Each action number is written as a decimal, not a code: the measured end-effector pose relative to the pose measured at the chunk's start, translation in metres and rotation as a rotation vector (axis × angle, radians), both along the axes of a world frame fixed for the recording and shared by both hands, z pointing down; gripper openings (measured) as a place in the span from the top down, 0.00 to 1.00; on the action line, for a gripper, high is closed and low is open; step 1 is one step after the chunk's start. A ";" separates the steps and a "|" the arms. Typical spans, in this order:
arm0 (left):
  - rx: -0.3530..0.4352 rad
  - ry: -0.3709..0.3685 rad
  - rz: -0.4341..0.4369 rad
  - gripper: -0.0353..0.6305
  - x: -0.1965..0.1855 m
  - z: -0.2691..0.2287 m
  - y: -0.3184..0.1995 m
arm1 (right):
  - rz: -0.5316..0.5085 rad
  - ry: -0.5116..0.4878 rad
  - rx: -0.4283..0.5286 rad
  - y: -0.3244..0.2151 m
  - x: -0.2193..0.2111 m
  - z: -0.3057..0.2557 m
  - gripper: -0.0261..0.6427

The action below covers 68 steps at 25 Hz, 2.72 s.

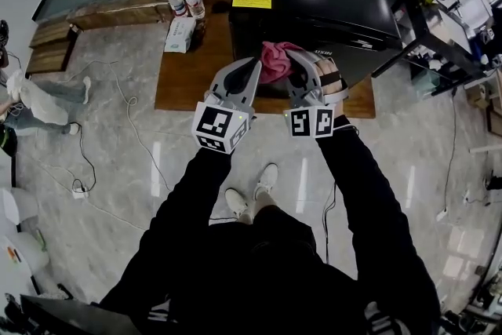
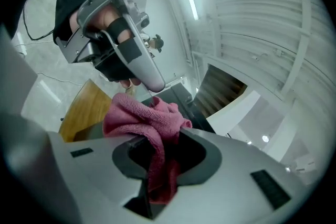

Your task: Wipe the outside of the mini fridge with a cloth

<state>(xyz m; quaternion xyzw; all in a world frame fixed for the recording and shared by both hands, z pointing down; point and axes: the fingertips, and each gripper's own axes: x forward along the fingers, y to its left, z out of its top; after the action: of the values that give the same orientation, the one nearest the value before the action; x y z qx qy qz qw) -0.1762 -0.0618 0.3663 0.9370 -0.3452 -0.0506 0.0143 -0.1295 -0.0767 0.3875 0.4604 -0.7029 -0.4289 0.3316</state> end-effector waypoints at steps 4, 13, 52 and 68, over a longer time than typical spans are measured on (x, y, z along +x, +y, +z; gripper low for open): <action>-0.024 -0.002 -0.022 0.94 -0.001 0.022 -0.007 | -0.032 -0.010 -0.008 -0.001 -0.001 0.028 0.83; -0.141 -0.037 -0.059 0.94 -0.006 0.097 -0.032 | -0.062 -0.014 -0.103 -0.021 -0.006 0.111 0.83; -0.224 -0.062 -0.123 0.94 -0.077 0.028 0.045 | -0.134 -0.652 -0.593 0.057 -0.064 0.073 0.82; -0.118 -0.032 -0.184 0.94 -0.183 -0.005 -0.087 | -0.241 -0.922 -0.570 -0.012 -0.171 -0.004 0.82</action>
<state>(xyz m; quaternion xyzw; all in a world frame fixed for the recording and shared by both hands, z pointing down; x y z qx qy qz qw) -0.3592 -0.1484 0.3614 0.8995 -0.4325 -0.0162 0.0594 -0.3003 -0.0883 0.3836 0.4089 -0.9112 -0.0107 0.0496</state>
